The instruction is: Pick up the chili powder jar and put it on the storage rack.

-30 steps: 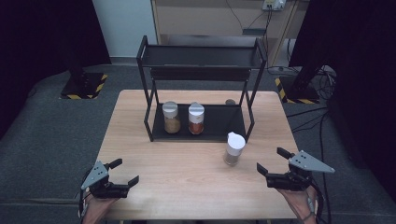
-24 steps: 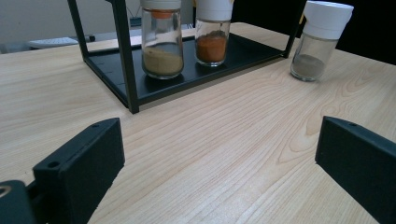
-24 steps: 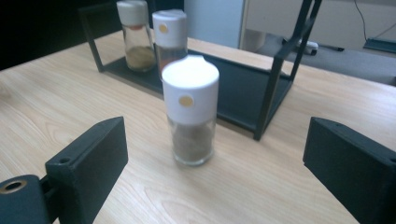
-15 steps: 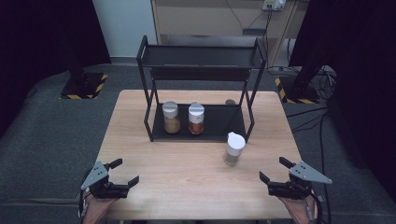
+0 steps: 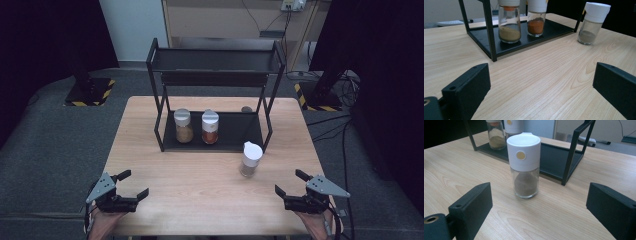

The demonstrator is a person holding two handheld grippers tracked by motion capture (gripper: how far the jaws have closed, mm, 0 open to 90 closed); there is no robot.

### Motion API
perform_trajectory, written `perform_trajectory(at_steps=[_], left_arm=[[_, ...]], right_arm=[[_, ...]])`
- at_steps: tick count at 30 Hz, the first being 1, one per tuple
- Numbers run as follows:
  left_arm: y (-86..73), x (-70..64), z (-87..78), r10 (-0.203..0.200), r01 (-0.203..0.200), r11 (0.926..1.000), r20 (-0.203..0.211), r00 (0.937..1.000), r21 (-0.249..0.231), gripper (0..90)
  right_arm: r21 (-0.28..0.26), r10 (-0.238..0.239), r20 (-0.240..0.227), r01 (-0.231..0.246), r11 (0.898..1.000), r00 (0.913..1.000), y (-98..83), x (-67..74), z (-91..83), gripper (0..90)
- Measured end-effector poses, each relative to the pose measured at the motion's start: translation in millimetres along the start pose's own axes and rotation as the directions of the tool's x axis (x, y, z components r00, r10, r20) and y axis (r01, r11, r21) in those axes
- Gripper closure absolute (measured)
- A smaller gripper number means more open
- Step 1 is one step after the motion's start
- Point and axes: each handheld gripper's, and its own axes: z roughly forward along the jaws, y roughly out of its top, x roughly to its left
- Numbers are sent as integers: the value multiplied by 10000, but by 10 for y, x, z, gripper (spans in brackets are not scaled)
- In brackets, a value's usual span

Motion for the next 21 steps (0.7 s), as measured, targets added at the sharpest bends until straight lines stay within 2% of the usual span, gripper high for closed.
perform_trajectory(at_steps=[7,16,21], left_arm=[[0,-4,-5,20,-20,10000,-25,10000,-18,2],[-13,-7,-25,-57,55,9999,-171,9998,-123,1],[-19,-5,-29,-95,92,9998,-190,9998,-167,0]], right_arm=[[40,89,-68,-88,10000,9999,-25,-32,1,69],[-79,447,309,-445,9990,9985,-69,-67,-45,73],[-91,469,411,-466,9989,9981,-76,-68,-53,73]])
